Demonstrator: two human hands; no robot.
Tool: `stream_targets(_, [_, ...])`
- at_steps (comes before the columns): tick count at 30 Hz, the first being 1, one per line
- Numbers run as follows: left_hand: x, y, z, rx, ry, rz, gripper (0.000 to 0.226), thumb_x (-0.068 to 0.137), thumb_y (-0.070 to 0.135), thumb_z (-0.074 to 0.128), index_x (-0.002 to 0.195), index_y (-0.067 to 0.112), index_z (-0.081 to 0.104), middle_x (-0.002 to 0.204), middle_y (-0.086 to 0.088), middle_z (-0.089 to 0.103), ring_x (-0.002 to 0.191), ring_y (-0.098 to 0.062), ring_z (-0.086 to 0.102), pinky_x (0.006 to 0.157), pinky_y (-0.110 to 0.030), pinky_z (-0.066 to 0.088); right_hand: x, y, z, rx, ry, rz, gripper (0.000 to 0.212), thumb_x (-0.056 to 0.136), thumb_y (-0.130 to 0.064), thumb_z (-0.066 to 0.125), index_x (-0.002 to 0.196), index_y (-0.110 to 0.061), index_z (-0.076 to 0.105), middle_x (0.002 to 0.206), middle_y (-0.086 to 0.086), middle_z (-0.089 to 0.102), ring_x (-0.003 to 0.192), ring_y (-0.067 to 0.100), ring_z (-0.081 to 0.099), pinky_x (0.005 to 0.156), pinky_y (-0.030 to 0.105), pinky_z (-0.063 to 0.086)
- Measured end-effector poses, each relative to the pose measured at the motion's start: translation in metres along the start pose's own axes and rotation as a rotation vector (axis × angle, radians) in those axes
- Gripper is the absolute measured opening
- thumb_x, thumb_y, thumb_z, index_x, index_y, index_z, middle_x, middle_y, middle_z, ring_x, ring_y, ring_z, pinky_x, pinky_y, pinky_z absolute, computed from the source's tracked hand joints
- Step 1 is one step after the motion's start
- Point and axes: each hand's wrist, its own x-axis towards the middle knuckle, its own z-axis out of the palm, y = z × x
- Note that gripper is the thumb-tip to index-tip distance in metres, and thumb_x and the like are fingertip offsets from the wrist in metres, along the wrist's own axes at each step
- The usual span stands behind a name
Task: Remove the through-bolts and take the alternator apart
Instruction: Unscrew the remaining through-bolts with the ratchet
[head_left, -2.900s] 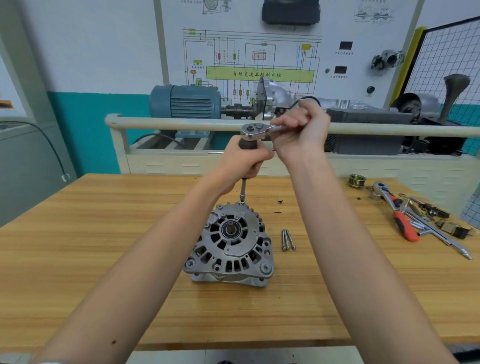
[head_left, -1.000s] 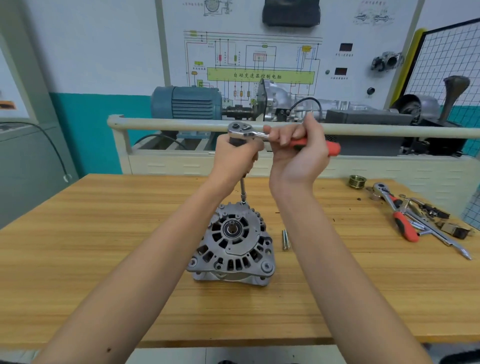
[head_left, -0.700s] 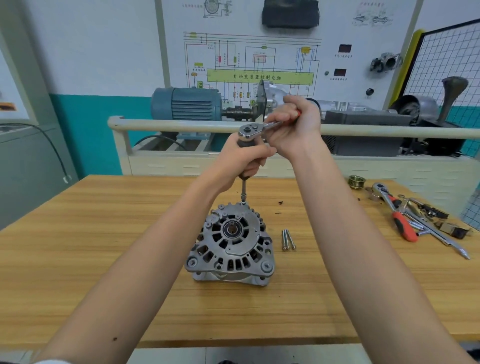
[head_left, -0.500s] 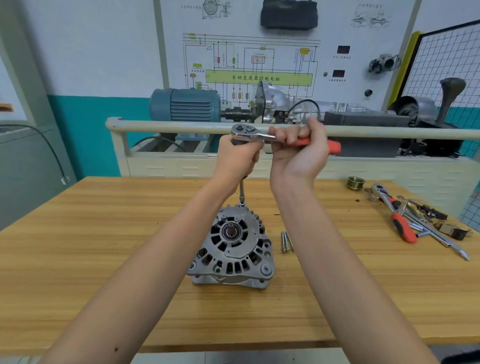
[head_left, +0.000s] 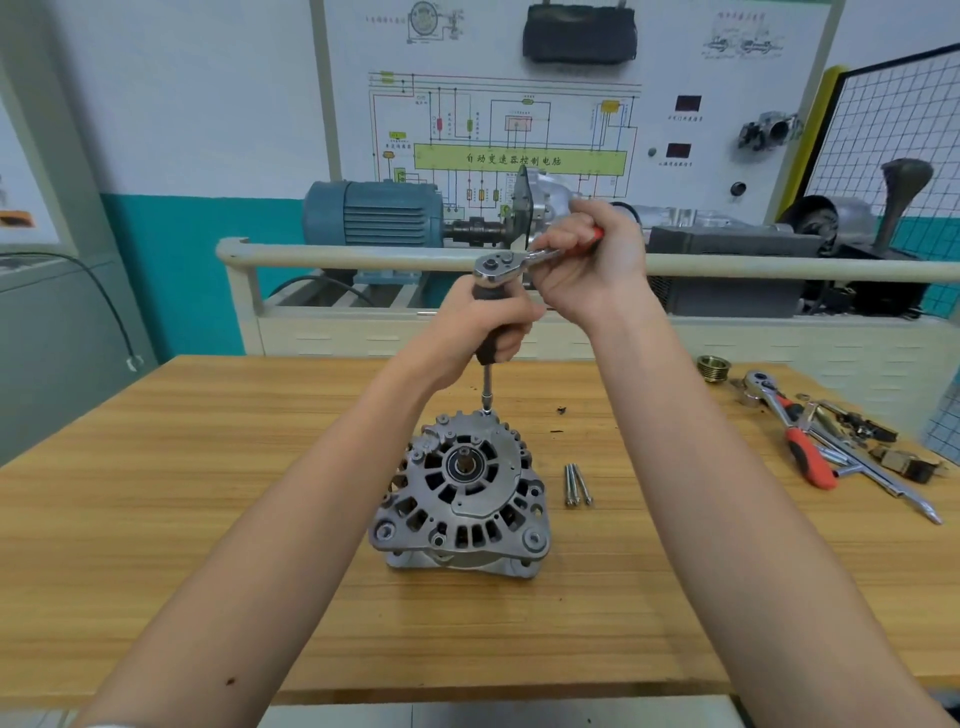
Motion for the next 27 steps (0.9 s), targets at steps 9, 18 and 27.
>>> stream_targets(9, [0.006, -0.008, 0.015, 0.01, 0.461, -0.031, 0.043, 0.083, -0.001, 0.055, 0.046, 0.016, 0.043, 0.035, 0.006, 0.037, 0.03, -0.008, 0.026, 0.038, -0.016, 0.021, -0.039, 0.039, -0.009, 0.025, 0.031, -0.491, 0.038, 0.098, -0.011, 0.041, 0.06, -0.013, 0.036, 0.043, 0.0, 0.036, 0.041, 0.017, 0.041, 0.056, 0.029, 0.049])
stream_targets(18, [-0.002, -0.006, 0.014, 0.093, 0.352, 0.002, 0.03, 0.067, 0.008, 0.06, 0.044, 0.023, 0.049, 0.041, 0.007, 0.04, 0.037, -0.011, 0.03, 0.042, -0.018, 0.025, -0.037, 0.023, -0.008, 0.002, 0.043, -0.378, 0.039, 0.097, -0.011, 0.04, 0.058, -0.013, 0.034, 0.041, -0.001, 0.034, 0.037, 0.016, 0.038, 0.05, 0.027, 0.048])
stream_targets(27, [0.003, -0.003, 0.006, -0.007, 0.18, -0.044, 0.051, 0.085, -0.001, 0.059, 0.041, 0.021, 0.044, 0.038, 0.004, 0.035, 0.034, -0.011, 0.022, 0.039, -0.019, 0.02, -0.001, 0.0, 0.002, -0.055, 0.047, -0.047, 0.048, 0.096, -0.01, 0.039, 0.048, -0.016, 0.034, 0.038, -0.005, 0.029, 0.031, 0.012, 0.033, 0.044, 0.021, 0.043])
